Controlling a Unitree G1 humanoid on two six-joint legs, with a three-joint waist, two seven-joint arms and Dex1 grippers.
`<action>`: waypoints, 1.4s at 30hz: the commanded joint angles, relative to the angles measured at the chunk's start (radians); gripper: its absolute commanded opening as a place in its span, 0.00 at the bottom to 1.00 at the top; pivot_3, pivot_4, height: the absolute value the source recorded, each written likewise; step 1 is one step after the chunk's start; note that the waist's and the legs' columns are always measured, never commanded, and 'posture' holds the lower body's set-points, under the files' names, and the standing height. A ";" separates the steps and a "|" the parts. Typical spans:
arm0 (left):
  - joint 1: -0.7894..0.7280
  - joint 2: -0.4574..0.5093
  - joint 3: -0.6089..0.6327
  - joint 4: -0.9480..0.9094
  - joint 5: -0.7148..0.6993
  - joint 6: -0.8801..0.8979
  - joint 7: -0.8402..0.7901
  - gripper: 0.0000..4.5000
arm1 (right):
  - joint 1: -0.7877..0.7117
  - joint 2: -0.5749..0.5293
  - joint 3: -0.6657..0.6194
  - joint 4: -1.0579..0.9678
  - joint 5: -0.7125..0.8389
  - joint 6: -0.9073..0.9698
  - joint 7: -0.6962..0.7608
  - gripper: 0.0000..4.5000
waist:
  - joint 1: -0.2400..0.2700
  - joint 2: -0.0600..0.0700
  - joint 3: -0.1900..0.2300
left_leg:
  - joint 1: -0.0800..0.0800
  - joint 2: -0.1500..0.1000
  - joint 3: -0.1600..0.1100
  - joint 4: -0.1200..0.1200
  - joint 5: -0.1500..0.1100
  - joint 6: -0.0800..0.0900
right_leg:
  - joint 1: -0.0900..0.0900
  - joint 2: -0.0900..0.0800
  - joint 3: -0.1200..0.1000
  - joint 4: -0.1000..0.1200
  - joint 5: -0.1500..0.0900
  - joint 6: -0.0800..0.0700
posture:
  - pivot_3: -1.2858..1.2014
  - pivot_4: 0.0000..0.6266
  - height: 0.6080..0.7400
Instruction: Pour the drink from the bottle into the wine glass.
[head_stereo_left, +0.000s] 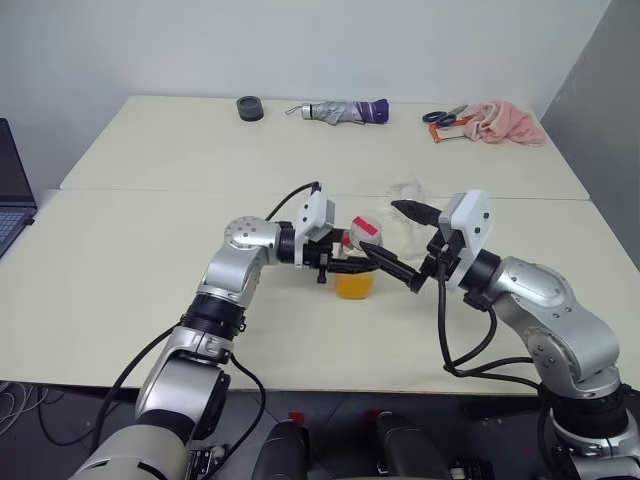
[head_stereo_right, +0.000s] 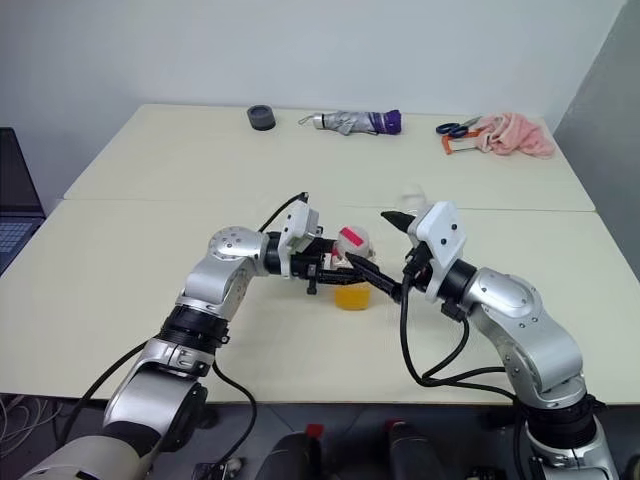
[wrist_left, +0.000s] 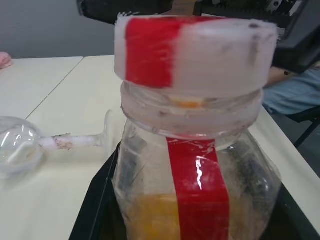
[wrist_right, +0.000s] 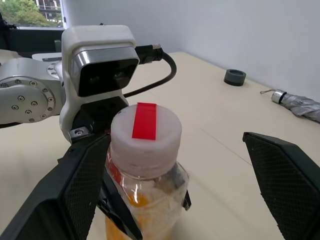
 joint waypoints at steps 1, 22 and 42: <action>-0.006 0.003 0.022 -0.053 -0.032 -0.007 -0.015 0.39 | 0.009 -0.021 -0.054 -0.029 0.028 0.010 0.006 1.00 | 0.000 0.000 0.000 | 0.000 0.000 0.000 0.000 0.000 0.000 | 0.000 0.000 0.000 0.000 0.000 0.000 | 0.52 0.24 1.00; -0.008 0.003 0.020 -0.047 -0.027 -0.009 -0.024 0.39 | -0.018 -0.031 -0.051 -0.063 0.086 0.037 -0.005 1.00 | 0.000 0.000 0.000 | 0.000 0.000 0.000 0.000 0.000 0.000 | 0.000 0.000 0.000 0.000 0.000 0.000 | 0.52 0.24 1.00; -0.007 0.002 0.017 -0.053 -0.024 -0.009 -0.022 0.39 | -0.058 0.002 -0.004 -0.055 0.049 0.041 -0.015 1.00 | 0.000 0.000 0.000 | 0.000 0.000 0.000 0.000 0.000 0.000 | 0.000 0.000 0.000 0.000 0.000 0.000 | 0.52 0.24 1.00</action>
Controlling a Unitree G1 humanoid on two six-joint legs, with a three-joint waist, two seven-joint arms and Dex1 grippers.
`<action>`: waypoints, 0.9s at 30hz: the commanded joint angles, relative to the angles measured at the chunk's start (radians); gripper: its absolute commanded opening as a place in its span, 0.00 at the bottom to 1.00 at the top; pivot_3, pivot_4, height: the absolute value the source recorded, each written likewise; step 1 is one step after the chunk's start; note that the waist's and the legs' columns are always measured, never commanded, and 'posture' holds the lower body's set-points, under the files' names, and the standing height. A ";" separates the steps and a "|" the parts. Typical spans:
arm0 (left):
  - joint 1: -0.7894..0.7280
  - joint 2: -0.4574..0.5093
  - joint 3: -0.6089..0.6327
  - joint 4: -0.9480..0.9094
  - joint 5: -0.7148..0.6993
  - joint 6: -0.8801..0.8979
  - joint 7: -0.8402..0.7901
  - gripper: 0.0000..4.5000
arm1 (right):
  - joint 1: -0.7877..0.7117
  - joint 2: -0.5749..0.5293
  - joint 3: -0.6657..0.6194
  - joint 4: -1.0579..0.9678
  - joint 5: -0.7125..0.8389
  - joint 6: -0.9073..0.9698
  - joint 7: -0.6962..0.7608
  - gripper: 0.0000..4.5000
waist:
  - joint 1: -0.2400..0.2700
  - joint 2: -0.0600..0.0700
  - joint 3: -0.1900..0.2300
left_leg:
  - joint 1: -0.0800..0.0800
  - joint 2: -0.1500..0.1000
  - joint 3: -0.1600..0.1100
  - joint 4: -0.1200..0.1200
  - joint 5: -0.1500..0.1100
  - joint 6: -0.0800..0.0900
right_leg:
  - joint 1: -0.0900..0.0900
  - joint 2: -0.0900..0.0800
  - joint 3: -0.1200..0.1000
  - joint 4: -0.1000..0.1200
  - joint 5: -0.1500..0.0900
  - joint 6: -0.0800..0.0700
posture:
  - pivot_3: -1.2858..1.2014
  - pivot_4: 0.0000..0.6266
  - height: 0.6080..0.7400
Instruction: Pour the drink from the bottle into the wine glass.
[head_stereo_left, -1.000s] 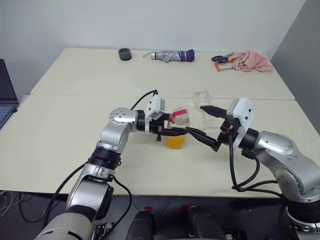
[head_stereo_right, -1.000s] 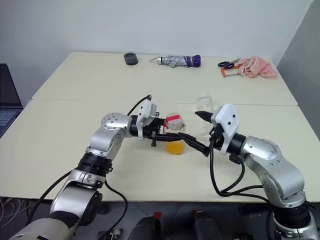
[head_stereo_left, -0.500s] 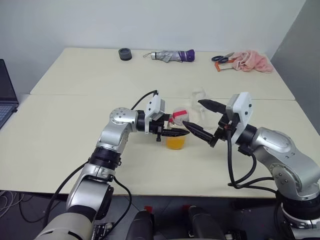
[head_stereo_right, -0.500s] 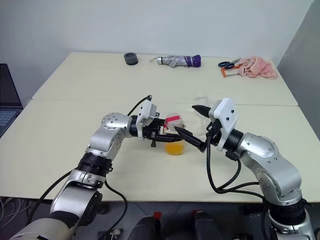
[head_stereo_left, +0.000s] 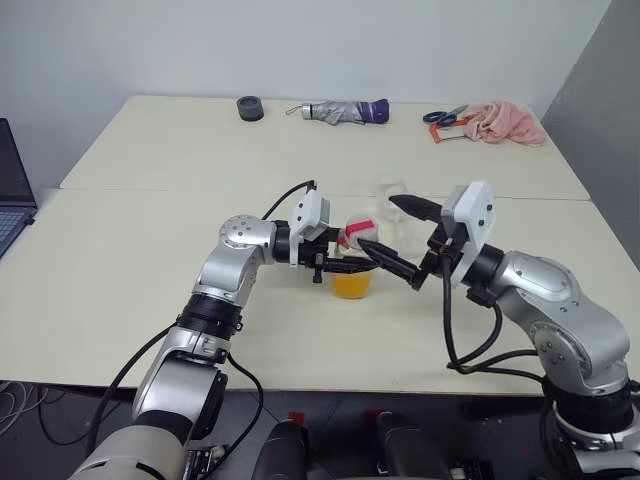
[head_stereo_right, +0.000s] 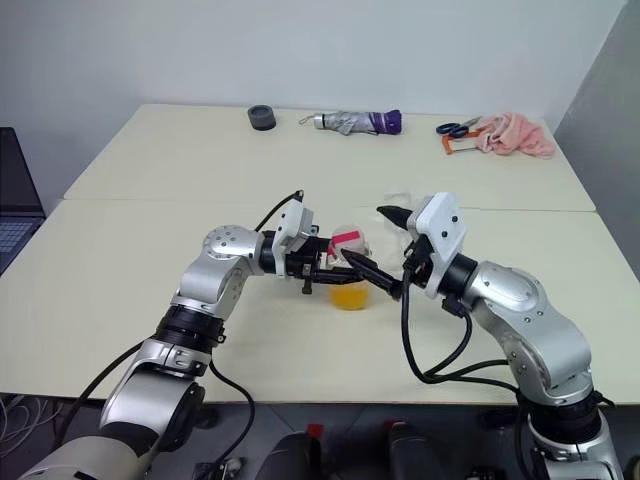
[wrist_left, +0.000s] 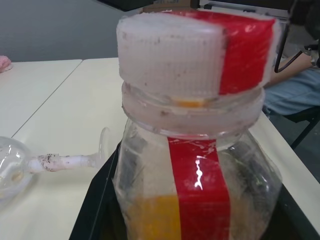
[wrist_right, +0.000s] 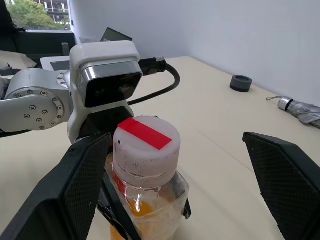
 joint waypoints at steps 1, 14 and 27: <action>-0.011 -0.003 0.011 -0.044 -0.016 -0.008 0.001 0.39 | -0.013 0.006 0.001 -0.024 0.001 -0.015 -0.001 1.00 | 0.000 0.000 0.000 | 0.000 0.000 0.000 0.000 0.000 0.000 | 0.000 0.000 0.000 0.000 0.000 0.000 | 0.52 0.24 1.00; -0.010 -0.006 0.009 -0.047 -0.016 -0.007 0.004 0.39 | -0.012 0.018 0.016 -0.010 -0.024 -0.033 -0.004 1.00 | 0.000 0.000 0.000 | 0.000 0.000 0.000 0.000 0.000 0.000 | 0.000 0.000 0.000 0.000 0.000 0.000 | 0.52 0.24 1.00; -0.008 -0.006 0.007 -0.054 -0.015 -0.003 0.005 0.39 | -0.019 0.035 0.034 -0.002 -0.059 -0.045 -0.004 1.00 | 0.000 0.000 0.000 | 0.000 0.000 0.000 0.000 0.000 0.000 | 0.000 0.000 0.000 0.000 0.000 0.000 | 0.52 0.24 1.00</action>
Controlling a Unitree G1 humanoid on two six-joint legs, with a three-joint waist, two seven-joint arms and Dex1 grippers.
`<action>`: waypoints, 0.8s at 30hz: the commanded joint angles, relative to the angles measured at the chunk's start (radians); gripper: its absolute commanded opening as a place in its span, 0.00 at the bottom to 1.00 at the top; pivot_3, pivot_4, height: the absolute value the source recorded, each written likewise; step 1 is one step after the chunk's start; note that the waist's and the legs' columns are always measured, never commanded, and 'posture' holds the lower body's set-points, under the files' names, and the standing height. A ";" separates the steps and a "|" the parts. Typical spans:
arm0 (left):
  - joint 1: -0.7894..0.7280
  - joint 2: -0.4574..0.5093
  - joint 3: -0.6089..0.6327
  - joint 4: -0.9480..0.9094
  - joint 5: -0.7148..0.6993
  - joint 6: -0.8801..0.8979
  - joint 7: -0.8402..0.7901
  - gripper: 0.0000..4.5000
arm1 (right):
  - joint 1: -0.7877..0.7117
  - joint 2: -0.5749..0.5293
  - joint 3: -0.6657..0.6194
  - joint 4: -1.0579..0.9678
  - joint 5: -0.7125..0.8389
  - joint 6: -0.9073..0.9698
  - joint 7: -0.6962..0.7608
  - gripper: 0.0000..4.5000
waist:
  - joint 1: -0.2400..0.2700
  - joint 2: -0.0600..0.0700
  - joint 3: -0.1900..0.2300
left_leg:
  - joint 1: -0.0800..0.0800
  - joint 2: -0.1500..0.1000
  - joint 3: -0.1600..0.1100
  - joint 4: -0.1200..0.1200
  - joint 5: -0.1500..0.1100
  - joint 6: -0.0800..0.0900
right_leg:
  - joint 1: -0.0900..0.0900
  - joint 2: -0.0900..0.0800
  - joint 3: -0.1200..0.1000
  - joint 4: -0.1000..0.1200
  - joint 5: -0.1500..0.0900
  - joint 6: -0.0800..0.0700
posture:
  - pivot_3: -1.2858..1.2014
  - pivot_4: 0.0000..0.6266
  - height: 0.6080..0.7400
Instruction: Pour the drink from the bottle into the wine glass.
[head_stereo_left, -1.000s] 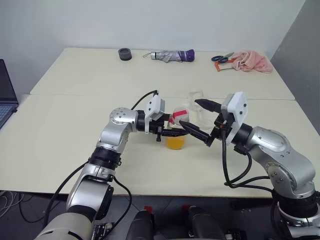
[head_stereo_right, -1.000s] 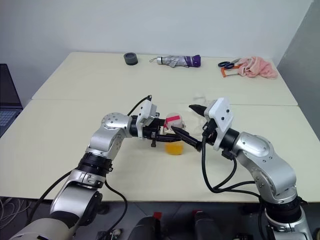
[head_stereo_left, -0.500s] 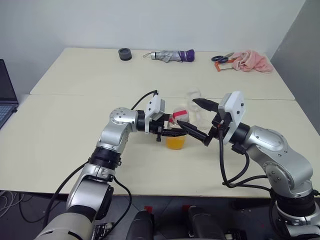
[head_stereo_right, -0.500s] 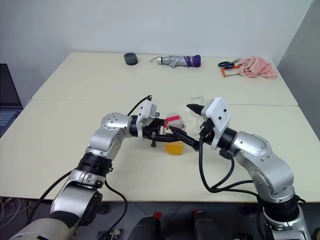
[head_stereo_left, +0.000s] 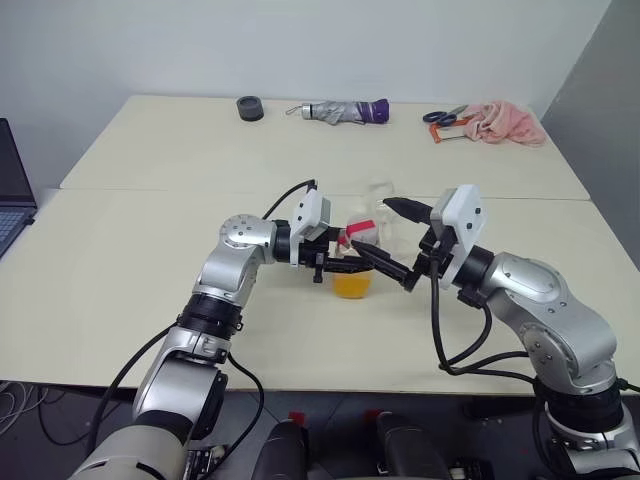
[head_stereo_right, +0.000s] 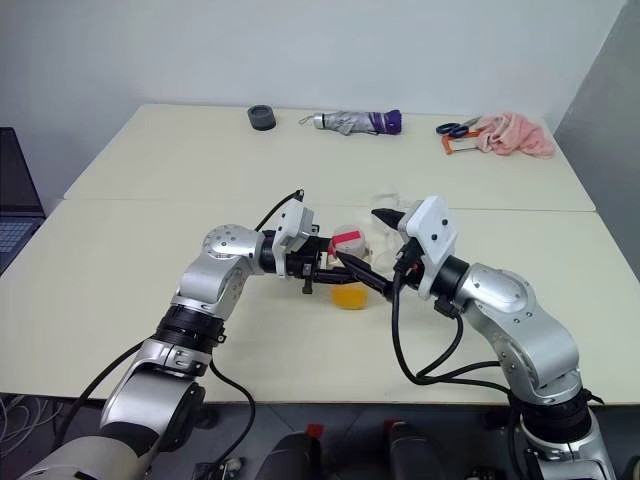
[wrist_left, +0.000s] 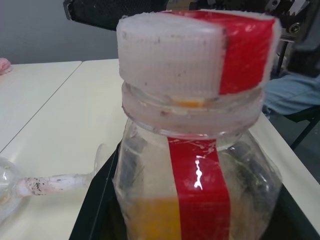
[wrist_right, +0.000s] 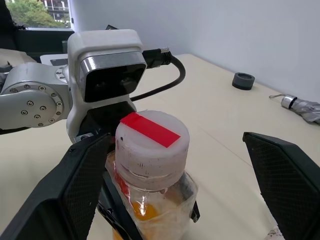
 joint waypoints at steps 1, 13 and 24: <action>-0.006 -0.005 0.007 -0.048 -0.016 -0.003 0.004 0.39 | -0.019 0.008 -0.002 -0.019 -0.007 -0.027 -0.003 1.00 | 0.000 0.000 0.000 | 0.000 0.000 0.000 0.000 0.000 0.000 | 0.000 0.000 0.000 0.000 0.000 0.000 | 0.52 0.24 1.00; -0.002 -0.006 0.004 -0.048 -0.013 -0.009 0.000 0.39 | -0.028 0.026 0.010 -0.008 -0.035 -0.039 -0.012 1.00 | 0.000 0.000 0.000 | 0.000 0.000 0.000 0.000 0.000 0.000 | 0.000 0.000 0.000 0.000 0.000 0.000 | 0.52 0.24 1.00; -0.003 -0.007 0.003 -0.046 -0.013 -0.011 -0.001 0.39 | -0.033 0.042 0.020 0.014 -0.084 -0.064 -0.015 1.00 | 0.000 0.000 0.000 | 0.000 0.000 0.000 0.000 0.000 0.000 | 0.000 0.000 0.000 0.000 0.000 0.000 | 0.52 0.24 1.00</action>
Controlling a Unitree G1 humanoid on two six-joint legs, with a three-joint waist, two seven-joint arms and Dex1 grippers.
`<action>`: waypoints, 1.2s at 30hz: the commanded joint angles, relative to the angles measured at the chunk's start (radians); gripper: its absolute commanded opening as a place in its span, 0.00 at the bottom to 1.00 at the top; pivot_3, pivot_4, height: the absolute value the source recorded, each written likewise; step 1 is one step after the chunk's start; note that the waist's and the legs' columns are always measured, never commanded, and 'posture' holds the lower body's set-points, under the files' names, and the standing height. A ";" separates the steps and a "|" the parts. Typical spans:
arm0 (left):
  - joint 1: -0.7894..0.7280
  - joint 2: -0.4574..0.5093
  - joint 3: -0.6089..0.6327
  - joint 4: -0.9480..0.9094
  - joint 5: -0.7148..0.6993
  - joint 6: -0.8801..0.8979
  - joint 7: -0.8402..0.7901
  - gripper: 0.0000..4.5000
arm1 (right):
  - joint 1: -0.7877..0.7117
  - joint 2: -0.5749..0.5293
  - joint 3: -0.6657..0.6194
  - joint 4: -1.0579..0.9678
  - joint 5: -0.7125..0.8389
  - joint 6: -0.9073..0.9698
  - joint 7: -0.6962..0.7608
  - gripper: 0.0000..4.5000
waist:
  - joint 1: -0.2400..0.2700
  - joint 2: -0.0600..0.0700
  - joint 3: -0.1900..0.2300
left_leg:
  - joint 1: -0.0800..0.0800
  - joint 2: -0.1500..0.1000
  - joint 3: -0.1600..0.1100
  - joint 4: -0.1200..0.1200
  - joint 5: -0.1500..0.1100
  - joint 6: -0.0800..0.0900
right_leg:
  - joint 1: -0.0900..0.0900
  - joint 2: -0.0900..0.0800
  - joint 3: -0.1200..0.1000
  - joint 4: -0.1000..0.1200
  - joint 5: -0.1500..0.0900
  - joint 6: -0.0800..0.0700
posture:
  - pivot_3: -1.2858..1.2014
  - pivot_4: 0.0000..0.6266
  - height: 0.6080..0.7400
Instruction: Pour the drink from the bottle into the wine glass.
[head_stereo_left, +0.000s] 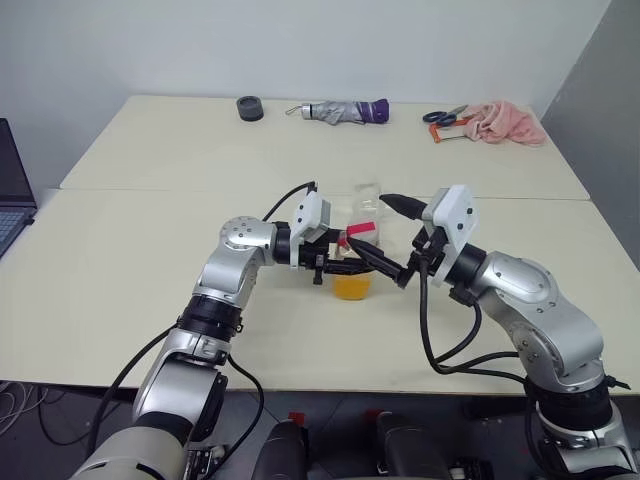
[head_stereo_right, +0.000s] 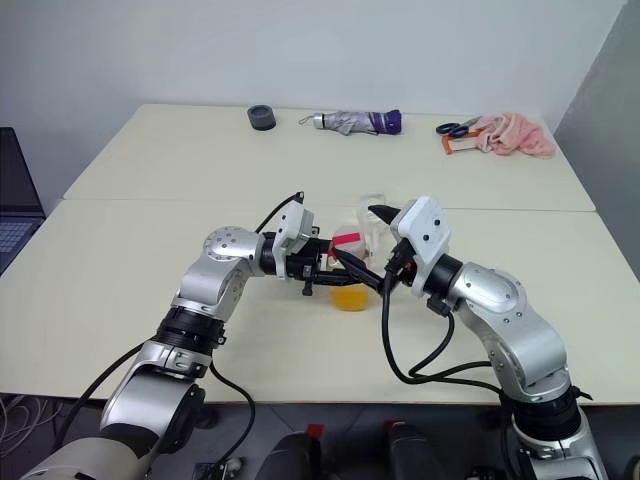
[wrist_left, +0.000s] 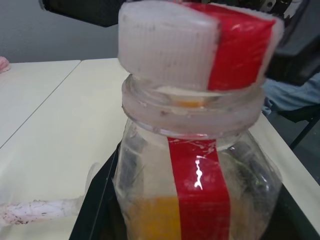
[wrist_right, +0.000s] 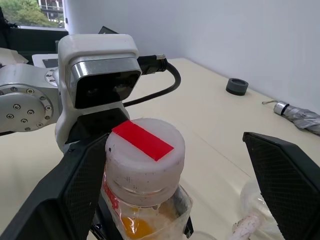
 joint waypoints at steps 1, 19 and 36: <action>-0.012 -0.006 0.004 -0.042 -0.013 -0.011 -0.001 0.39 | -0.025 0.005 -0.011 -0.008 -0.009 -0.025 -0.008 1.00 | 0.000 0.000 0.000 | 0.000 0.000 0.000 0.000 0.000 0.000 | 0.000 0.000 0.000 0.000 0.000 0.000 | 0.52 0.24 1.00; -0.010 -0.005 0.004 -0.053 -0.013 -0.002 0.007 0.39 | -0.024 0.020 -0.050 -0.058 0.151 0.094 0.002 1.00 | 0.000 0.000 0.000 | 0.000 0.000 0.000 0.000 0.000 0.000 | 0.000 0.000 0.000 0.000 0.000 0.000 | 0.52 0.24 1.00; -0.009 -0.007 0.004 -0.056 -0.014 0.000 0.011 0.39 | -0.049 -0.012 -0.022 -0.023 0.126 0.087 0.013 0.56 | 0.000 0.000 0.000 | 0.000 0.000 0.000 0.000 0.000 0.000 | 0.000 0.000 0.000 0.000 0.000 0.000 | 0.52 0.24 1.00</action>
